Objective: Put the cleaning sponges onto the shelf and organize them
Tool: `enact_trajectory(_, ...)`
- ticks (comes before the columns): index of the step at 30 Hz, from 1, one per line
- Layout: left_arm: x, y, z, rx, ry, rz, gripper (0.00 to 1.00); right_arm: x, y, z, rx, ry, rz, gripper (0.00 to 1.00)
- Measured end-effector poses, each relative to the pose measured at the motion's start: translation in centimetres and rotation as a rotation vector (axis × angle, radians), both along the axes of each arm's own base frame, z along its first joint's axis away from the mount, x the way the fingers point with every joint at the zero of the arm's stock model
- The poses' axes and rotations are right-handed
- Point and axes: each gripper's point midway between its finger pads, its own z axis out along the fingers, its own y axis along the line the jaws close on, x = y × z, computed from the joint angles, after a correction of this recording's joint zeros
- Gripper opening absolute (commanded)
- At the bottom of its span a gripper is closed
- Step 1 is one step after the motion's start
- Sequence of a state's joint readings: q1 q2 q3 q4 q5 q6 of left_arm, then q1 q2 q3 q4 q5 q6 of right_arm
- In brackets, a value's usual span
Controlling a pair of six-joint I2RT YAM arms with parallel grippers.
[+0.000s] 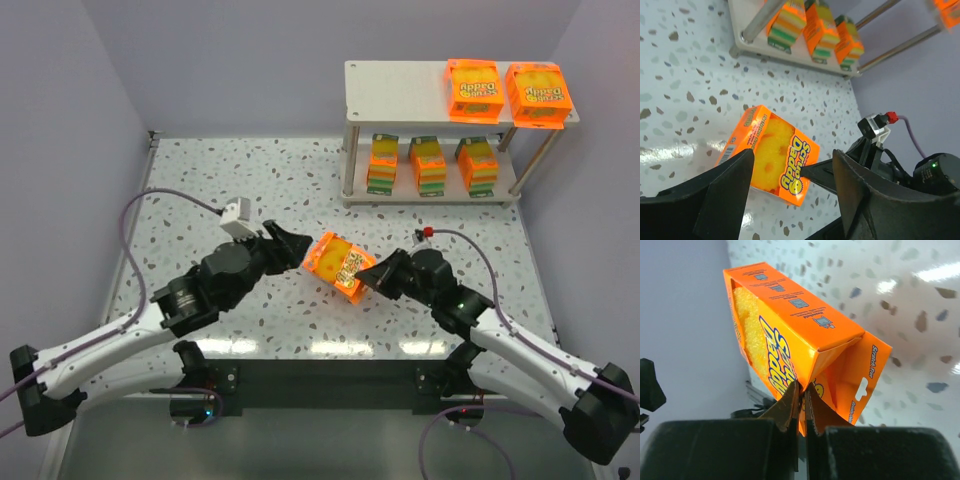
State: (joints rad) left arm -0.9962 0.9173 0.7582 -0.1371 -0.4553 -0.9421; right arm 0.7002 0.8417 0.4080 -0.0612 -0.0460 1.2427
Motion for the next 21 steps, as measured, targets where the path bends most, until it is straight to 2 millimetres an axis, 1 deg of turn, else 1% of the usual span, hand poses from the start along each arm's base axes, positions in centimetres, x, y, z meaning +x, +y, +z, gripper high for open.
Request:
enact_trajectory(2,-0.5,2.2,3.4,-0.045,-0.059,0.038,0.72,0.7,0.2,2.8,0.025,-0.054,-0.010,0.00)
enact_trajectory(3,-0.8,3.4,4.7,-0.067,-0.084,0.056,0.74,1.3,0.2,4.5,0.039,-0.091,-0.023,0.00)
enact_trajectory(5,-1.5,5.3,6.2,-0.097,-0.119,0.083,0.75,2.4,0.4,8.6,0.066,-0.167,-0.050,0.00)
enact_trajectory(6,-1.9,6.3,6.8,-0.107,-0.134,0.096,0.75,3.2,0.4,10.9,0.084,-0.210,-0.072,0.00)
enact_trajectory(7,-2.1,7.0,7.2,-0.118,-0.146,0.107,0.75,3.8,0.3,12.9,0.101,-0.244,-0.093,0.00)
enact_trajectory(8,-2.2,7.5,7.2,-0.120,-0.151,0.114,0.75,4.6,0.2,15.4,0.122,-0.283,-0.119,0.00)
enact_trajectory(10,-2.3,7.6,6.1,-0.090,-0.135,0.117,0.75,6.3,-0.2,20.2,0.167,-0.365,-0.178,0.00)
enact_trajectory(11,-2.2,7.4,5.0,-0.062,-0.118,0.111,0.75,7.1,-0.6,22.3,0.184,-0.397,-0.210,0.00)
enact_trajectory(13,-2.2,6.9,2.4,0.006,-0.073,0.094,0.75,8.8,-1.5,25.7,0.209,-0.449,-0.285,0.00)
enact_trajectory(15,-2.3,6.4,0.1,0.061,-0.032,0.073,0.75,10.4,-2.6,27.9,0.224,-0.476,-0.356,0.00)
enact_trajectory(17,-2.4,6.0,-1.9,0.105,0.006,0.051,0.75,12.2,-3.6,29.4,0.233,-0.485,-0.435,0.00)
enact_trajectory(19,-2.7,5.8,-3.3,0.131,0.029,0.035,0.76,14.2,-4.9,30.3,0.239,-0.483,-0.527,0.00)
enact_trajectory(21,-2.9,5.8,-3.8,0.141,0.039,0.023,0.78,16.2,-6.0,30.3,0.243,-0.466,-0.610,0.00)
